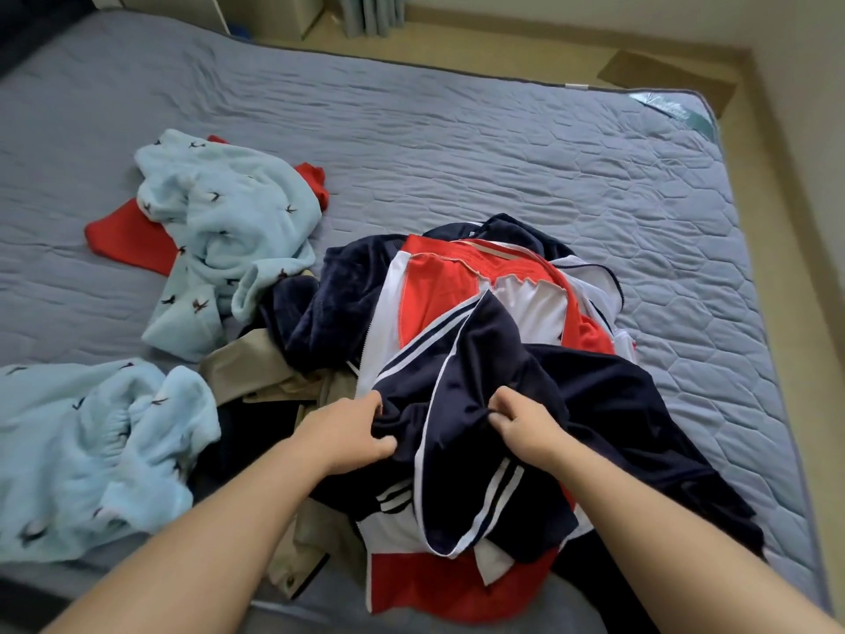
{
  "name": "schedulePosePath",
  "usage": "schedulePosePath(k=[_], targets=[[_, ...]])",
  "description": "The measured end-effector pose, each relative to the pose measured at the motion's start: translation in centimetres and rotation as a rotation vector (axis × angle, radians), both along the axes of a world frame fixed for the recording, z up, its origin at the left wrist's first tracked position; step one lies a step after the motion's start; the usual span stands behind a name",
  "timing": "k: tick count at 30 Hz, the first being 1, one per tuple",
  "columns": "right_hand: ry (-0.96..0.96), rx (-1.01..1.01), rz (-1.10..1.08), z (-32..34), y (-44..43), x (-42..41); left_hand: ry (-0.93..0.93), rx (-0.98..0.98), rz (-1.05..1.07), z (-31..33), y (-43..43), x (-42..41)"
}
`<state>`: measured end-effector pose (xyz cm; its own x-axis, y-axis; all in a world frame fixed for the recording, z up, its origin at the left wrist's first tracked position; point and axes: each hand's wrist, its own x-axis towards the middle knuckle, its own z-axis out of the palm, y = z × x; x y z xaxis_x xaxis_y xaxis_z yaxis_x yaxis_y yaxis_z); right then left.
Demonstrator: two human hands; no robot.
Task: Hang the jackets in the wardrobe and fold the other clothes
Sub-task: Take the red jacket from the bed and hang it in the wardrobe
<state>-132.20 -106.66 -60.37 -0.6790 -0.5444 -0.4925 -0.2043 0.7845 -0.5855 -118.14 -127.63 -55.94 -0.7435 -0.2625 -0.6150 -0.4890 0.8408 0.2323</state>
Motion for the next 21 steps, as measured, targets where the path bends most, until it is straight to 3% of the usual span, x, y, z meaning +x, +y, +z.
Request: schedulePosePath(k=[3, 6, 8, 10, 12, 15, 18, 21], targets=[[-0.235, -0.249, -0.325, 1.8, -0.3, 0.5, -0.167, 0.077, -0.027, 0.8, -0.3, 0.0], [-0.541, -0.382, -0.503, 4.7, -0.9, 0.6, -0.024, 0.213, 0.089, 3.1, -0.3, -1.1], [-0.547, -0.322, -0.380, 6.6, -1.0, 0.6, 0.183, 0.470, 0.332, 5.2, -0.5, -1.6], [-0.406, -0.206, -0.166, 8.2, -1.2, 1.0, 0.405, 0.730, 0.551, 7.7, -0.4, -1.8], [-0.278, -0.183, -0.110, 10.1, -1.7, 1.6, 0.539, 0.894, 0.621, 10.2, 0.1, -1.9], [-0.340, -0.331, -0.071, 14.0, -2.5, 1.5, 0.643, 0.946, 0.651, 12.9, 0.5, -2.5], [-0.586, -0.228, 0.051, 19.7, -3.2, 1.1, 0.726, 0.941, 0.718, 16.5, -0.4, -2.3], [-0.562, -0.153, -0.009, 23.8, -5.0, 1.8, 0.714, 0.909, 0.828, 19.8, -1.7, -1.7]])
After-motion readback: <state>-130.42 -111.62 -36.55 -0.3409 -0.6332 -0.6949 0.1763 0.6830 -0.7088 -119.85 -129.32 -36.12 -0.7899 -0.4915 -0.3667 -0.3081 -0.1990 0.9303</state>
